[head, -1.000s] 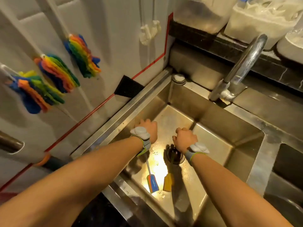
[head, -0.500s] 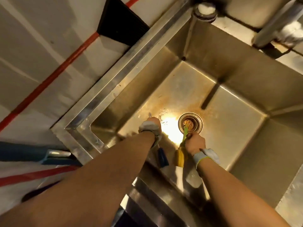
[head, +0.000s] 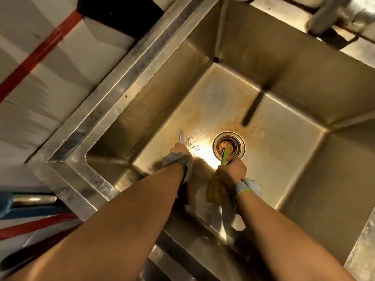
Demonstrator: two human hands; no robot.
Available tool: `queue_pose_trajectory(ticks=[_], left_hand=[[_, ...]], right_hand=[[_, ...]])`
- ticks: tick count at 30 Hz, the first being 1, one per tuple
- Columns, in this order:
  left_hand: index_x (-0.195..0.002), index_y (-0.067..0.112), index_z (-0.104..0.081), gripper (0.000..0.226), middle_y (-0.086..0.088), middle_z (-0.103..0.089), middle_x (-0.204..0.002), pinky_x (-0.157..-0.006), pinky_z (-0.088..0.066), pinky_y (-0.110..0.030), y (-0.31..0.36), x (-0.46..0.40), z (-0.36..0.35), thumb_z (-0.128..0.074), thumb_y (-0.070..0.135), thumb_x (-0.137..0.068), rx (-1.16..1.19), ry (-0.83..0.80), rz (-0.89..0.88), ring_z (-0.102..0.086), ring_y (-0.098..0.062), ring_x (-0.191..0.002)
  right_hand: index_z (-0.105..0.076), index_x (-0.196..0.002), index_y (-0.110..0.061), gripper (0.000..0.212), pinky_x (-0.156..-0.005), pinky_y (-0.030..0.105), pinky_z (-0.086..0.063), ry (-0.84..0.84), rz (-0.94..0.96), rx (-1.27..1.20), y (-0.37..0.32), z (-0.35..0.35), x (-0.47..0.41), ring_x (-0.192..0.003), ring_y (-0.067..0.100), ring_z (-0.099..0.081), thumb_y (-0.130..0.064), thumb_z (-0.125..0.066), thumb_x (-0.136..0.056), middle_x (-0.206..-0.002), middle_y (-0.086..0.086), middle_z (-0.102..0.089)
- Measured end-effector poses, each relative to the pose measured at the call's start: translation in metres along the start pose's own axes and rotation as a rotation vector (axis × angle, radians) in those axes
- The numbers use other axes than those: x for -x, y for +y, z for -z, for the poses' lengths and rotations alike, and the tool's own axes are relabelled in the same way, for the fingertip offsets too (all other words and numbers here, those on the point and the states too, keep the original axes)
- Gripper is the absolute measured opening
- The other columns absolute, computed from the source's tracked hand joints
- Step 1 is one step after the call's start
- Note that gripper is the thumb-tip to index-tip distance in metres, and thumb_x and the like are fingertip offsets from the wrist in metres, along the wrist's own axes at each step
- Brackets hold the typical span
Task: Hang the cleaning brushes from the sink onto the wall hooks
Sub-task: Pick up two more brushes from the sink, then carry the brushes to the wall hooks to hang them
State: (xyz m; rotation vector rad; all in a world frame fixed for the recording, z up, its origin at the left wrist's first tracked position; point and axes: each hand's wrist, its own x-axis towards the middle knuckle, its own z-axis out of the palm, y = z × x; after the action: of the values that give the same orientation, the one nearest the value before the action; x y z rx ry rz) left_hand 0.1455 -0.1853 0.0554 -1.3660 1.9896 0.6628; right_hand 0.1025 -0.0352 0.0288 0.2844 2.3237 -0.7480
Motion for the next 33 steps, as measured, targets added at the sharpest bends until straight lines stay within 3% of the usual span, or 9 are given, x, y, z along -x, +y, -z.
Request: queue_pose_trajectory(ticks=[2,6,10,12,14,17,24,27,33], left_hand=[[-0.146,0.010,-0.029,0.049,-0.010,-0.052,-0.140,-0.100,-0.041,-0.040,0.005,0.010,0.014,-0.041,0.014,-0.099,0.062,0.027,-0.056,-0.051,-0.033,-0.126],[-0.143,0.006,-0.032,0.052,-0.025,-0.062,-0.120,-0.082,-0.047,-0.042,0.016,0.027,0.041,-0.047,-0.001,-0.093,0.137,0.123,-0.285,-0.062,-0.042,-0.106],[-0.129,0.014,-0.039,0.033,-0.022,-0.062,-0.093,-0.065,-0.046,-0.039,0.032,0.048,0.087,-0.046,0.010,-0.097,0.292,0.168,-0.465,-0.058,-0.035,-0.075],[-0.126,0.015,-0.041,0.032,-0.015,-0.060,-0.090,-0.062,-0.041,-0.034,0.039,0.068,0.113,-0.048,0.008,-0.095,0.340,0.210,-0.554,-0.057,-0.032,-0.075],[-0.124,0.012,-0.043,0.035,-0.011,-0.057,-0.091,-0.064,-0.040,-0.035,0.048,0.087,0.137,-0.048,-0.001,-0.093,0.369,0.259,-0.627,-0.056,-0.031,-0.079],[-0.121,0.014,-0.043,0.035,-0.015,-0.059,-0.093,-0.069,-0.053,-0.046,0.054,0.115,0.168,-0.046,-0.004,-0.092,0.414,0.280,-0.711,-0.064,-0.035,-0.084],[-0.104,0.025,-0.044,0.024,0.006,-0.048,-0.075,-0.079,-0.058,-0.045,0.053,0.179,0.241,-0.046,0.002,-0.096,0.608,0.314,-0.859,-0.068,-0.032,-0.083],[-0.100,0.023,-0.045,0.017,0.004,-0.053,-0.077,-0.082,-0.058,-0.049,0.045,0.198,0.266,-0.047,0.006,-0.097,0.626,0.347,-0.864,-0.069,-0.026,-0.079],[-0.102,0.023,-0.043,0.011,-0.008,-0.061,-0.086,-0.075,-0.057,-0.044,0.029,0.256,0.333,-0.045,0.013,-0.099,0.591,0.488,-0.960,-0.070,-0.025,-0.082]], right_hand=[[-0.067,-0.111,-0.016,0.038,-0.088,0.035,-0.051,0.007,0.051,-0.121,-0.009,0.010,0.006,-0.100,0.035,-0.064,-0.006,-0.059,-0.075,-0.106,0.013,-0.071],[-0.068,-0.081,-0.032,0.031,-0.070,0.054,-0.059,-0.041,0.061,-0.453,-0.019,0.033,0.004,-0.071,0.037,-0.070,-0.007,-0.054,-0.070,-0.083,0.013,-0.072],[-0.063,-0.081,-0.021,0.032,-0.058,0.038,-0.052,-0.111,0.132,-0.704,-0.069,0.084,0.031,-0.058,0.027,-0.060,0.010,-0.054,-0.080,-0.071,0.016,-0.063],[-0.060,-0.087,-0.015,0.030,-0.051,0.029,-0.048,-0.127,0.205,-0.755,-0.093,0.106,0.048,-0.052,0.022,-0.057,0.011,-0.047,-0.085,-0.065,0.010,-0.060],[-0.060,-0.091,-0.014,0.028,-0.054,0.031,-0.049,-0.136,0.263,-0.769,-0.117,0.125,0.059,-0.055,0.022,-0.059,0.010,-0.045,-0.086,-0.067,0.010,-0.061],[-0.060,-0.095,-0.012,0.022,-0.059,0.034,-0.049,-0.172,0.353,-0.798,-0.149,0.150,0.083,-0.063,0.024,-0.061,0.006,-0.049,-0.088,-0.075,0.013,-0.061],[-0.069,-0.088,-0.013,0.014,-0.062,0.033,-0.052,-0.176,0.539,-0.833,-0.219,0.204,0.137,-0.066,0.020,-0.066,-0.001,-0.061,-0.087,-0.077,0.010,-0.070],[-0.069,-0.094,-0.008,0.013,-0.061,0.033,-0.055,-0.170,0.618,-0.843,-0.243,0.222,0.155,-0.065,0.019,-0.067,0.000,-0.061,-0.088,-0.075,0.008,-0.071],[-0.071,-0.079,-0.018,0.021,-0.083,0.046,-0.057,-0.125,0.822,-0.795,-0.296,0.268,0.213,-0.080,0.030,-0.069,0.000,-0.064,-0.086,-0.079,0.011,-0.072]])
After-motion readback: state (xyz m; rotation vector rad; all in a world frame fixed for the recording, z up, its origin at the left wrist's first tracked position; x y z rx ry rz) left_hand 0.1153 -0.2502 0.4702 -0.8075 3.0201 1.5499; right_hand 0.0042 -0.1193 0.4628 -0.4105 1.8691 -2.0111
